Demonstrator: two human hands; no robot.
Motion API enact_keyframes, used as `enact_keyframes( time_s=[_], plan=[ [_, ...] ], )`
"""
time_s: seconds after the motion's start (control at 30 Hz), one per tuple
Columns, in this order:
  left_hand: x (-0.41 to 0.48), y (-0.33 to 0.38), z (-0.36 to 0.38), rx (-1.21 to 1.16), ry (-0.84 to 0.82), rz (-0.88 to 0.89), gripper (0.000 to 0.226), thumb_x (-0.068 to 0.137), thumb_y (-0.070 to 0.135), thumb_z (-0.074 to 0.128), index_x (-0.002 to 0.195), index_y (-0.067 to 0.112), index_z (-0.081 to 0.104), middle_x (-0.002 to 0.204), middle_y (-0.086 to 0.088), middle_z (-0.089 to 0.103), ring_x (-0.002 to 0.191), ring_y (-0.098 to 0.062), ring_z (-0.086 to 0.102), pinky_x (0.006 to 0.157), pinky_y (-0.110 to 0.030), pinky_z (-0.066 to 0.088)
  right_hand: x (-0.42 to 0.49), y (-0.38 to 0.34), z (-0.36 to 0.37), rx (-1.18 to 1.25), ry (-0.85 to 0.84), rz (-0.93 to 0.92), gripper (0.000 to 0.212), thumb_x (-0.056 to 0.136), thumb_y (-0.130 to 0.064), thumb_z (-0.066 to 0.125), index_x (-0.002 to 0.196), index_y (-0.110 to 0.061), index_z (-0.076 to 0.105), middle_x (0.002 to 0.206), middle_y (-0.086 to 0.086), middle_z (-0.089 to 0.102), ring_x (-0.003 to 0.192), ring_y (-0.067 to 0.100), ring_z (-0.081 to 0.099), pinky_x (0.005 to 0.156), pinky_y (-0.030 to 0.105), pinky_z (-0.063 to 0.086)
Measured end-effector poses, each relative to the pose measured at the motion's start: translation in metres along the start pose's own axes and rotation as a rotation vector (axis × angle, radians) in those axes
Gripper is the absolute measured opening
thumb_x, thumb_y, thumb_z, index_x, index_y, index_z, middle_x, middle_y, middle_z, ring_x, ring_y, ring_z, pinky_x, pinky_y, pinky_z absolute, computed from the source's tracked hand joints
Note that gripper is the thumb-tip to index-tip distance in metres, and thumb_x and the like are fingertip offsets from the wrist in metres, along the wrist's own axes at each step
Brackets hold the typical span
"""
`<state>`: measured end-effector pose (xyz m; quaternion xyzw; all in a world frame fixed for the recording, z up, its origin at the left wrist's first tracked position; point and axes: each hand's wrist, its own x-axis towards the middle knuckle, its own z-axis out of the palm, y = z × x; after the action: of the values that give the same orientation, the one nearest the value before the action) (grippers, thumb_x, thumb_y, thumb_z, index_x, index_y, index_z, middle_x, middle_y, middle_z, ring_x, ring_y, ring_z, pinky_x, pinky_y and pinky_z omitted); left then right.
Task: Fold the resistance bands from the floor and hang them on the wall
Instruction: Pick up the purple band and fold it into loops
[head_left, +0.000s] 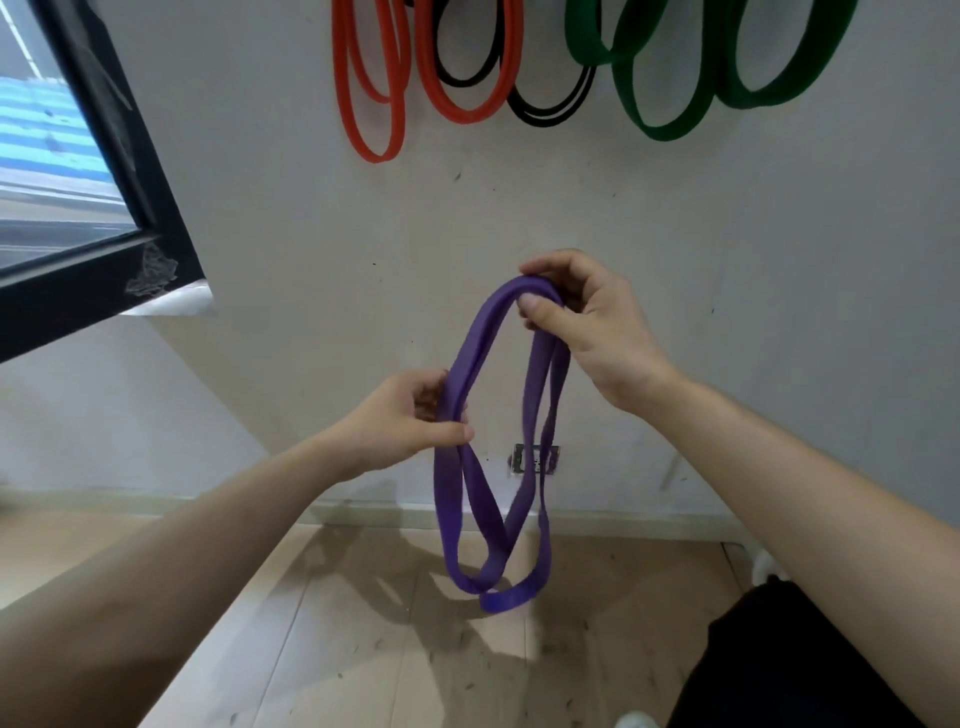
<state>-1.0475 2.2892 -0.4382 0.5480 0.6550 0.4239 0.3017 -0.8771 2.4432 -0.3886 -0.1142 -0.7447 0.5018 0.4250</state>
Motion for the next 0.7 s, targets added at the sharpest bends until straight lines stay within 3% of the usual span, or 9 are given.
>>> enact_keyframes(
  time_s=[0.13, 0.23, 0.33, 0.47, 0.57, 0.7],
  plan=[
    [0.001, 0.003, -0.011, -0.088, 0.146, -0.013, 0.025, 0.083, 0.003, 0.079, 0.106, 0.009, 0.069, 0.093, -0.010, 0.076, 0.089, -0.028, 0.074, 0.088, -0.038, 0.061, -0.001, 0.010, -0.016, -0.061, -0.046, 0.069, 0.024, 0.090, -0.006, 0.070, 0.109, -0.019, 0.066, 0.090, 0.001, 0.070, 0.084, 0.017, 0.063, 0.088, 0.045, 0.054],
    [0.002, 0.010, -0.018, -0.336, 0.274, -0.042, 0.033, 0.083, -0.001, 0.077, 0.113, 0.009, 0.070, 0.094, -0.013, 0.076, 0.087, -0.027, 0.071, 0.090, -0.042, 0.059, -0.002, 0.019, -0.030, -0.152, -0.138, 0.181, 0.030, 0.088, -0.001, 0.071, 0.112, -0.018, 0.065, 0.085, 0.003, 0.067, 0.080, 0.015, 0.063, 0.081, 0.033, 0.052],
    [0.005, 0.019, -0.022, -0.514, 0.331, -0.028, 0.031, 0.083, 0.000, 0.077, 0.111, 0.010, 0.072, 0.090, -0.011, 0.075, 0.082, -0.025, 0.067, 0.082, -0.035, 0.055, -0.009, 0.028, -0.035, -0.277, -0.329, 0.281, 0.032, 0.085, 0.000, 0.075, 0.110, -0.018, 0.066, 0.087, 0.008, 0.070, 0.082, 0.019, 0.067, 0.082, 0.031, 0.054],
    [0.007, 0.030, -0.017, -0.521, 0.323, 0.014, 0.030, 0.082, 0.000, 0.077, 0.109, 0.013, 0.074, 0.085, -0.006, 0.074, 0.075, -0.020, 0.065, 0.075, -0.029, 0.053, -0.018, 0.027, -0.019, -0.327, -0.532, 0.347, 0.034, 0.085, -0.009, 0.077, 0.117, -0.012, 0.065, 0.101, 0.017, 0.072, 0.095, 0.030, 0.071, 0.089, 0.039, 0.060],
    [0.007, 0.035, -0.007, -0.466, 0.298, 0.046, 0.032, 0.080, -0.002, 0.078, 0.109, 0.012, 0.073, 0.084, -0.003, 0.076, 0.072, -0.014, 0.068, 0.069, -0.023, 0.055, -0.019, 0.014, -0.002, -0.128, -0.500, 0.309, 0.042, 0.084, -0.010, 0.078, 0.123, -0.015, 0.063, 0.108, 0.013, 0.072, 0.104, 0.026, 0.070, 0.094, 0.037, 0.057],
    [0.005, 0.033, -0.002, -0.397, 0.264, 0.077, 0.041, 0.076, 0.000, 0.084, 0.112, 0.012, 0.070, 0.089, -0.009, 0.078, 0.081, -0.019, 0.072, 0.077, -0.029, 0.058, -0.015, 0.002, 0.010, -0.014, -0.418, 0.217, 0.051, 0.083, -0.010, 0.079, 0.129, -0.017, 0.058, 0.111, 0.005, 0.071, 0.108, 0.017, 0.068, 0.092, 0.033, 0.056]
  ],
)
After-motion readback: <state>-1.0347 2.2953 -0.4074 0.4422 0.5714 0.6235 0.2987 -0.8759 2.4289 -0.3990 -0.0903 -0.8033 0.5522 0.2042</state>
